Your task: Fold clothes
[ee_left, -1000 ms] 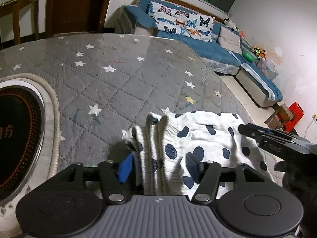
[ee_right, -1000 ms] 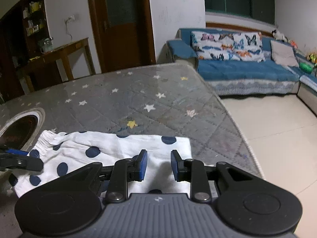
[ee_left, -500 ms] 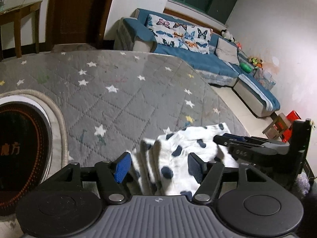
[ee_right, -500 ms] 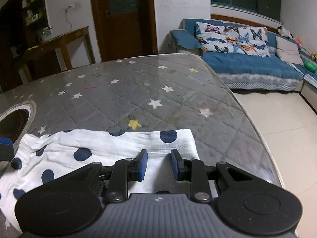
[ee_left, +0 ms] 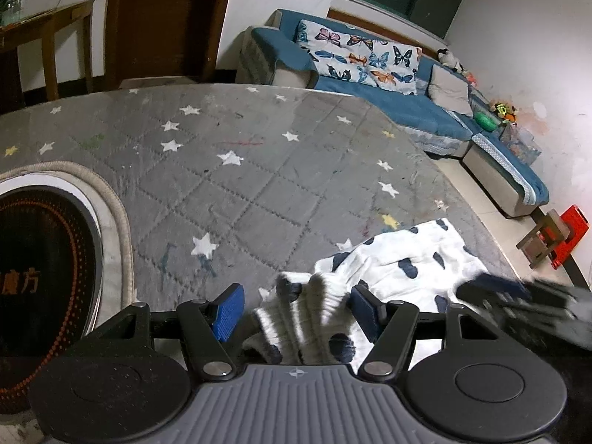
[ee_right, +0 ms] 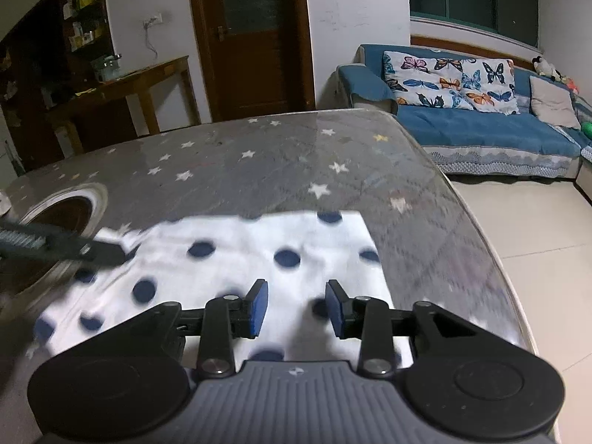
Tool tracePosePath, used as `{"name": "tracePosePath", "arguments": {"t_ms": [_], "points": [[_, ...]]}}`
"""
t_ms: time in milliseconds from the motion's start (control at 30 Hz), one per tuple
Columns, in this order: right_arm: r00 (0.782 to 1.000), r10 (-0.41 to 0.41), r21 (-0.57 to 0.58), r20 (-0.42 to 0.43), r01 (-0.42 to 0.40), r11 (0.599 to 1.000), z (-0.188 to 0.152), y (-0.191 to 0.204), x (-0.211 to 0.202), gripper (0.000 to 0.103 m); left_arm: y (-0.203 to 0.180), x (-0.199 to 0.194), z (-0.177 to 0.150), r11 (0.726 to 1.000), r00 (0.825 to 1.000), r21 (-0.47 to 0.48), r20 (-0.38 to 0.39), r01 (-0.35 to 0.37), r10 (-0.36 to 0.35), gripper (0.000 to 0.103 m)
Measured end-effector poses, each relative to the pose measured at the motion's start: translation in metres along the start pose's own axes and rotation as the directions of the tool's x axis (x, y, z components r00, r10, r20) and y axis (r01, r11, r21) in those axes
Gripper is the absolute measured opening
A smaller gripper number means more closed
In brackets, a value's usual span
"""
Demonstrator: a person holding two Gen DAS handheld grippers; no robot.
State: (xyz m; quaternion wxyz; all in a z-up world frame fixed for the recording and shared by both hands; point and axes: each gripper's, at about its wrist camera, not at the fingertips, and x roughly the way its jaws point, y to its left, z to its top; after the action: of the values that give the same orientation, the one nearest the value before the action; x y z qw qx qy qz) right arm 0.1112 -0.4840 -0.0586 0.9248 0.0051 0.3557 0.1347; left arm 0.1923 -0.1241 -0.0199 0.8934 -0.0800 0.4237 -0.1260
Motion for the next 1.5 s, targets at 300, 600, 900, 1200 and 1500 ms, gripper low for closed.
{"name": "tracePosePath", "arguments": {"t_ms": [300, 600, 900, 1200, 1500], "points": [[0.999, -0.045, 0.069, 0.019, 0.044, 0.997, -0.046, -0.011, -0.030, 0.040, 0.004, 0.009, -0.003, 1.000, 1.000, 0.005, -0.011, -0.023, 0.023, 0.067], [0.997, -0.063, 0.078, 0.041, 0.059, 0.995, -0.053, -0.010, -0.034, 0.047, 0.003, 0.009, -0.006, 0.999, 1.000, 0.016, -0.007, -0.030, 0.030, 0.069], [0.995, -0.061, 0.048, 0.075, 0.057, 0.997, -0.056, 0.011, -0.042, 0.079, 0.001, -0.006, -0.011, 0.999, 1.000, 0.039, 0.015, -0.019, 0.019, 0.079], [0.993, -0.060, 0.044, 0.101, 0.056, 0.997, -0.061, 0.029, -0.051, 0.091, 0.003, -0.028, -0.025, 0.997, 0.998, 0.077, 0.061, -0.015, 0.010, 0.092], [0.984, -0.121, 0.037, 0.134, 0.117, 0.992, -0.069, 0.049, -0.060, 0.103, 0.006, -0.049, -0.041, 0.995, 0.996, 0.094, 0.084, 0.013, -0.021, 0.103]]}}
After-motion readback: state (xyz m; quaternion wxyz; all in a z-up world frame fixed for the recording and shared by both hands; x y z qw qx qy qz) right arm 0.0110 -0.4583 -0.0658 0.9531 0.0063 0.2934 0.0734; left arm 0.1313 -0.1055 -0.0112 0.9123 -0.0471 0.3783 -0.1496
